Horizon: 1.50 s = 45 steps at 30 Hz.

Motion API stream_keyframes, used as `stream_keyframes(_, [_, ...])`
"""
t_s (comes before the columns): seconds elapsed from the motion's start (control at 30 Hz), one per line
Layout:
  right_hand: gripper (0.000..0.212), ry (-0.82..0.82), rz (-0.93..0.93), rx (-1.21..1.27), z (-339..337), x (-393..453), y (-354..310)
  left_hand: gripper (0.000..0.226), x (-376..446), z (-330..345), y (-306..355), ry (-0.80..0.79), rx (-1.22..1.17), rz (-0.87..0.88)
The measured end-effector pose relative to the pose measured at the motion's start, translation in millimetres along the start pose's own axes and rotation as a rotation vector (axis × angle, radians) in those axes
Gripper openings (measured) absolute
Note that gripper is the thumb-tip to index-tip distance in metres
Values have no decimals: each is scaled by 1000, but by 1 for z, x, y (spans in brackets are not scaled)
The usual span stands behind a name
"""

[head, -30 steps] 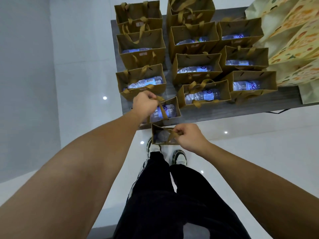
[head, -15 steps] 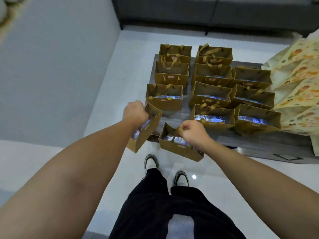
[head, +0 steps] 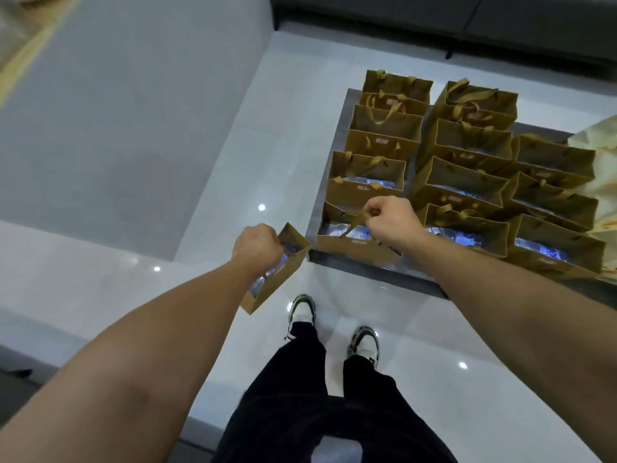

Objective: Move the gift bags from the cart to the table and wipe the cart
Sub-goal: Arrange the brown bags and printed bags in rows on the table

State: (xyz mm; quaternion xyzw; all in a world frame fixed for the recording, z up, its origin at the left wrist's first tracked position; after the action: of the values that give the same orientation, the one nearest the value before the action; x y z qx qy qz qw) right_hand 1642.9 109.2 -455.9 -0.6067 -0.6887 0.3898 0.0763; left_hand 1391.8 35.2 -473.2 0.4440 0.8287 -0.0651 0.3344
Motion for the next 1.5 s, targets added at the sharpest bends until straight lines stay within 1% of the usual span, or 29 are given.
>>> stream_keyframes(0.17, [25, -18, 69, -102, 15, 25, 6, 11, 4, 10, -5, -113, -17, 55])
stream_keyframes(0.27, [23, 24, 94, -144, 20, 32, 14, 15, 8, 19, -6, -134, 3, 81])
stream_keyframes(0.37, [26, 72, 117, -172, 18, 36, 18, 19, 11, 28, -3, -163, 25, 115])
stream_keyframes(0.5, [29, 90, 134, -148, 18, 37, 21, 9, 12, 35, 9, -193, 32, 148])
stream_keyframes(0.57, [35, 96, 119, -143, 19, 34, 23, 7, 9, 36, 16, -190, 33, 157])
stream_keyframes(0.63, [42, 112, 68, -210, 17, 27, 24, 7, 4, 35, 25, -207, 50, 175])
stream_keyframes(0.7, [44, 151, 20, -262, 12, 16, 24, 7, -3, 31, 36, -230, 77, 217])
stream_keyframes(0.73, [42, 149, 8, -249, 9, 9, 25, 6, -9, 28, 43, -239, 94, 243])
stream_keyframes(0.77, [40, 114, 1, -196, 6, 1, 24, 6, -15, 23, 51, -245, 109, 269])
stream_keyframes(0.8, [41, 42, -2, -119, 4, -7, 23, 8, -24, 17, 60, -255, 117, 292])
stream_keyframes(0.83, [46, -62, -3, -40, 2, -16, 22, 9, -32, 11, 70, -266, 117, 312])
stream_keyframes(0.9, [70, -300, -8, 43, -5, -36, 20, 9, -50, -3, 92, -275, 92, 345])
stream_keyframes(0.93, [83, -375, -28, 35, -11, -45, 18, 8, -59, -9, 102, -275, 71, 354])
stream_keyframes(0.97, [93, -417, -62, 28, -17, -53, 16, 7, -69, -16, 113, -276, 45, 359])
stream_keyframes(1.03, [101, -462, -130, 33, -30, -67, 13, 13, -87, -26, 134, -286, -6, 379])
stream_keyframes(1.07, [99, -467, -157, 1, -34, -74, 14, 14, -97, -32, 144, -287, -30, 396])
stream_keyframes(1.1, [92, -446, -177, -55, -39, -79, 15, 13, -107, -38, 155, -284, -60, 413])
stream_keyframes(1.13, [78, -390, -187, -108, -45, -82, 20, 12, -117, -43, 166, -279, -94, 430])
stream_keyframes(1.2, [36, -217, -186, -166, -63, -87, 32, 9, -135, -54, 190, -247, -144, 470])
stream_keyframes(1.23, [20, -142, -176, -152, -75, -91, 38, 8, -142, -58, 203, -221, -149, 493])
stream_keyframes(1.27, [14, -87, -165, -127, -88, -95, 43, 8, -149, -60, 216, -195, -152, 516])
stream_keyframes(1.4, [5, 14, -149, -35, -136, -115, 58, 9, -170, -66, 264, -91, -155, 588])
stream_keyframes(1.5, [10, 76, -112, -12, -162, -125, 74, 9, -180, -67, 293, -66, -156, 630])
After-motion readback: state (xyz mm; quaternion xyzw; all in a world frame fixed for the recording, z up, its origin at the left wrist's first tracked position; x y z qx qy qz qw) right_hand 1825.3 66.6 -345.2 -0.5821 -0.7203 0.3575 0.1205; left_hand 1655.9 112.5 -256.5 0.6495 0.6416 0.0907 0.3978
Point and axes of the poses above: each hand's wrist, its own x-axis towards the middle knuckle, its own z-axis out of the palm, y = z × x, the point moved 2 cm from there along x, towards the middle knuckle, and after that the axes turned 9 degrees about -z, right-handed, at the moved point
